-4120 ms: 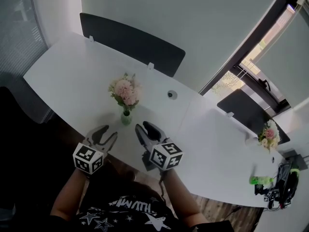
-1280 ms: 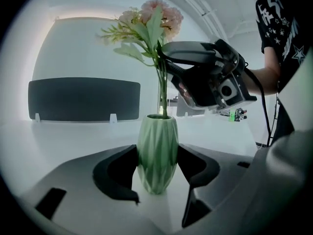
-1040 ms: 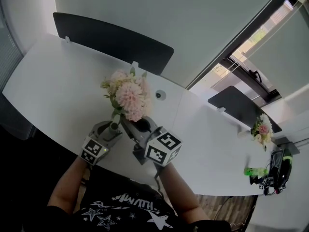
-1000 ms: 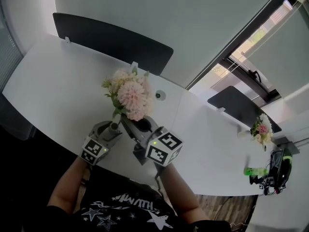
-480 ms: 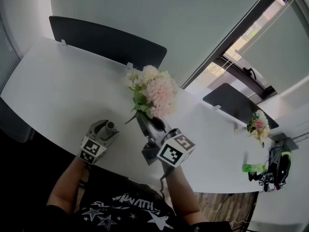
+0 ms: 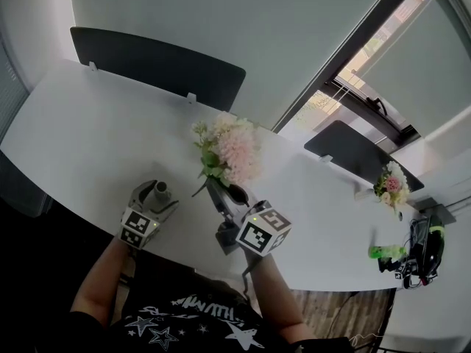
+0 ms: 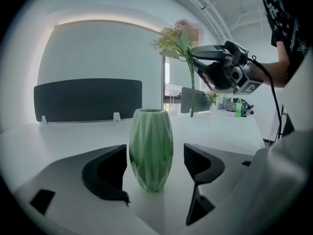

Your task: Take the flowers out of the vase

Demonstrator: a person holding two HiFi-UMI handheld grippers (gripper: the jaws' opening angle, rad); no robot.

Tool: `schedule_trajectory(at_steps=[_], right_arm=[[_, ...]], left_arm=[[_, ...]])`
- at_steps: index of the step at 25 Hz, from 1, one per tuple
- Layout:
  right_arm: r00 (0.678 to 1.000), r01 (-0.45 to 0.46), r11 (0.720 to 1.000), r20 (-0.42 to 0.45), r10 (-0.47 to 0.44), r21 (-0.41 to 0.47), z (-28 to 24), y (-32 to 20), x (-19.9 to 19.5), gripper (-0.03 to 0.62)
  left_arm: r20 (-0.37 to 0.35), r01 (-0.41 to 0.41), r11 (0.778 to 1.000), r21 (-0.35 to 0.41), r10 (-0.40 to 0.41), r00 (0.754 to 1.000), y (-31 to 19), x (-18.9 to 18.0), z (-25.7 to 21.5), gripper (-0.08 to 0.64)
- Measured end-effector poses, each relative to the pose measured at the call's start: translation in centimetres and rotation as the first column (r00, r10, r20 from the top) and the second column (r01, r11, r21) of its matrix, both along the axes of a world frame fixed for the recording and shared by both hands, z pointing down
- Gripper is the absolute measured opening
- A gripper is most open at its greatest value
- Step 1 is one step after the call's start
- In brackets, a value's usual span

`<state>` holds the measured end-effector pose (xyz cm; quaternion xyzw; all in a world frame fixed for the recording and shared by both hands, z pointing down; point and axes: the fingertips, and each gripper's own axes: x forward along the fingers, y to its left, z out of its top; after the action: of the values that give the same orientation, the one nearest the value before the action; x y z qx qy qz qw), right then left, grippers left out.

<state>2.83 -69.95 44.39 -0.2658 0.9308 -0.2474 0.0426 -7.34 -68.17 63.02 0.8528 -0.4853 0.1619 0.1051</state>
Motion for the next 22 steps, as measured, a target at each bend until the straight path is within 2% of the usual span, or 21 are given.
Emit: schedule_trajectory(at_steps=[3,5,9,12,17,18,20,22], right_arm=[[1.000,0.010,1.000,-0.012,-0.010,-0.008,0.8,-0.1,0.1,0.064],[0.999,0.027,1.000,-0.017,-0.027,-0.009,1.8,1.0,1.3,0.064],[0.998,0.059,0.998,-0.006,-0.059,-0.013,2.8,2.5,2.5,0.064],[0.997,0.072,0.997,0.012,-0.072,-0.024,2.9,2.8,2.1,0.064],[0.998,0.068,0.997,0.017,-0.068,-0.021,3.3,3.6,1.7,0.064],[0.998,0.061,0.998,0.015,-0.060,-0.018,3.4,3.7,1.6,0.064],[0.999,0.041,0.999,0.009,-0.041,-0.017,3.6,4.1,1.7,0.064],[1.000,0.020,1.000,0.001,-0.020,-0.020,3.6,4.6,1.8,0.064]], left_arm=[[0.009,0.045,0.999,-0.002,-0.044,0.999,0.3,-1.1,0.1,0.348],[0.013,0.103,0.995,0.005,-0.103,0.995,1.8,-1.1,0.4,0.348],[-0.002,0.218,0.974,0.060,-0.218,0.976,4.6,-1.1,-1.6,0.347],[-0.047,0.245,0.965,0.088,-0.242,0.969,5.9,-1.0,-4.3,0.347],[-0.138,0.237,0.962,0.136,-0.218,0.966,7.0,-0.6,-8.6,0.338],[-0.153,0.233,0.961,0.151,-0.210,0.966,7.1,-0.7,-9.3,0.323],[-0.182,0.230,0.957,0.175,-0.198,0.963,7.1,-0.9,-10.8,0.213],[-0.224,0.235,0.954,0.185,-0.192,0.955,7.3,-1.2,-12.1,0.164]])
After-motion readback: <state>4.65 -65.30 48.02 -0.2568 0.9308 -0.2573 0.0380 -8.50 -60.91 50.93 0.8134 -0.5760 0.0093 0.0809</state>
